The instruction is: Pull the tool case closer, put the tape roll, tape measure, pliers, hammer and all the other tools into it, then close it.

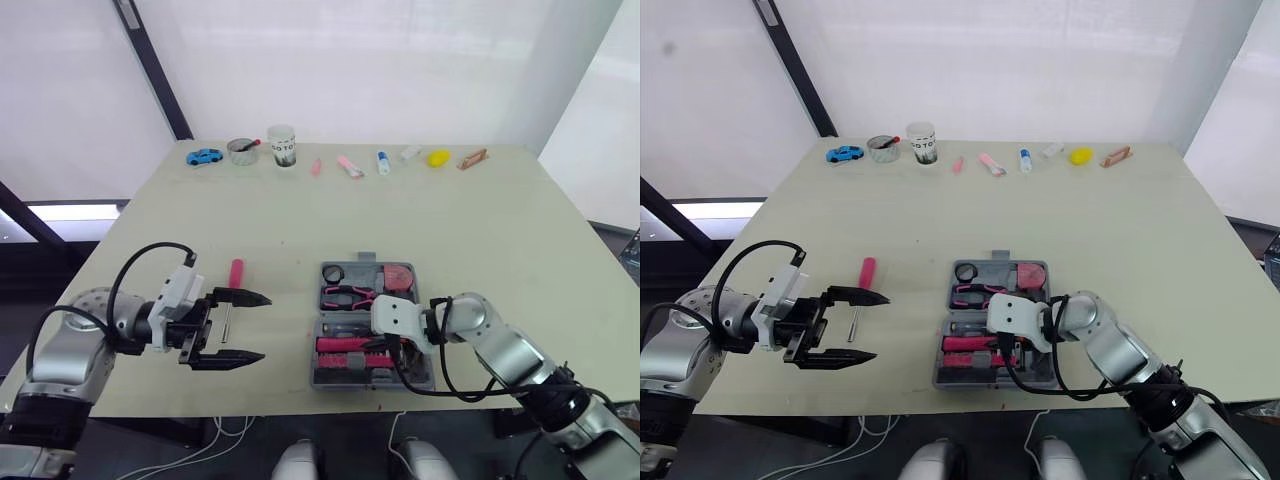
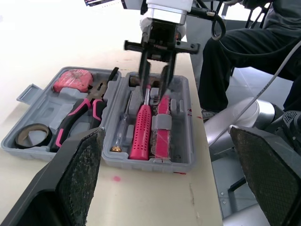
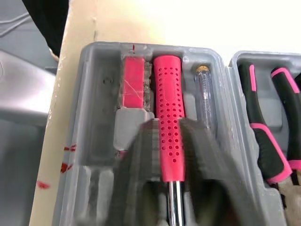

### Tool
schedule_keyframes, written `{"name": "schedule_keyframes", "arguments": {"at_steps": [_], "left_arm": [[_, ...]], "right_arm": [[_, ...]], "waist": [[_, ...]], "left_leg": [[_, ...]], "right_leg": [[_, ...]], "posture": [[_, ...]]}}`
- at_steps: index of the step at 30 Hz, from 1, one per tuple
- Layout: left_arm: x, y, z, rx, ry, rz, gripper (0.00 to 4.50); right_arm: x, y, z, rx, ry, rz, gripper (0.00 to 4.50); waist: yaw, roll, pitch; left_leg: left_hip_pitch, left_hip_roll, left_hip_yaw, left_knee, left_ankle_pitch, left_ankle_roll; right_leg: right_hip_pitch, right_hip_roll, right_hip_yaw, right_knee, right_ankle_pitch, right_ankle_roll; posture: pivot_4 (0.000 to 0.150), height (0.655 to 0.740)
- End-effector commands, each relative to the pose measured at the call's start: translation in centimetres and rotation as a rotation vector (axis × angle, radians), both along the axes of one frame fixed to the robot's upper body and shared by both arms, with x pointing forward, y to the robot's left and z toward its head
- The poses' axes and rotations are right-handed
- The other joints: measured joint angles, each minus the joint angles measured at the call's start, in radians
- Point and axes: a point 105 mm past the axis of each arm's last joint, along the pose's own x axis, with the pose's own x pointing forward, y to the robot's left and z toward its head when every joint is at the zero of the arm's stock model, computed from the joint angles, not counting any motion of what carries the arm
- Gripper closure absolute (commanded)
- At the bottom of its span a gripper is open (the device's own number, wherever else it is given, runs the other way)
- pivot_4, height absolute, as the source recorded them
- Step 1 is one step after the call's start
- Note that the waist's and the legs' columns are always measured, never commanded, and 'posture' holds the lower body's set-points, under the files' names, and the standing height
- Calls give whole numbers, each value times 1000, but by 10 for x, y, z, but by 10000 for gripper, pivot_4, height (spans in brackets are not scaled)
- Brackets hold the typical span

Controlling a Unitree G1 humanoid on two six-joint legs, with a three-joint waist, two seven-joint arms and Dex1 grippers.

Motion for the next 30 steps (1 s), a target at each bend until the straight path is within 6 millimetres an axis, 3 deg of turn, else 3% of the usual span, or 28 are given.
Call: {"name": "schedule_keyframes", "arguments": {"at_steps": [1,6,10,17,21,27,30], "left_arm": [[-7,-3,6,-1,-19,-67,0],[-8,-3,6,-4,-20,-61,0],[-8,-3,5,-5,-21,-58,0],[-10,-4,4,-12,-17,-52,0],[-9,-3,4,-31,6,-25,0],[-3,2,3,-85,32,80,0],[-4,9,0,-99,41,152,0]], "right_arm": [[5,5,-2,33,-8,-15,44010],[8,-3,-35,-36,14,-43,44010],[10,-7,-39,-43,3,-53,44010],[13,-2,-2,135,-6,-97,44010],[12,-11,13,214,-10,-157,44010],[17,-43,40,407,-86,-325,44010],[19,-71,46,468,-129,-444,44010]], "waist": [[0,0,0],[0,0,0],[-2,-1,0],[0,0,0],[1,0,0],[1,0,0],[-1,0,0]], "left_leg": [[0,0,0,0,0,0],[0,0,0,0,0,0],[1,0,0,0,0,0],[1,0,0,0,0,0],[0,0,0,0,0,0],[0,0,0,0,0,0],[0,0,0,0,0,0]], "right_leg": [[0,0,0,0,0,0],[0,0,0,0,0,0],[0,0,0,0,0,0],[0,0,0,0,0,0],[0,0,0,0,0,0],[0,0,0,0,0,0],[0,0,0,0,0,0]], "posture": [[1500,7400],[1500,7400],[1500,7400],[1500,7400],[1500,7400],[1500,7400],[1500,7400]]}}
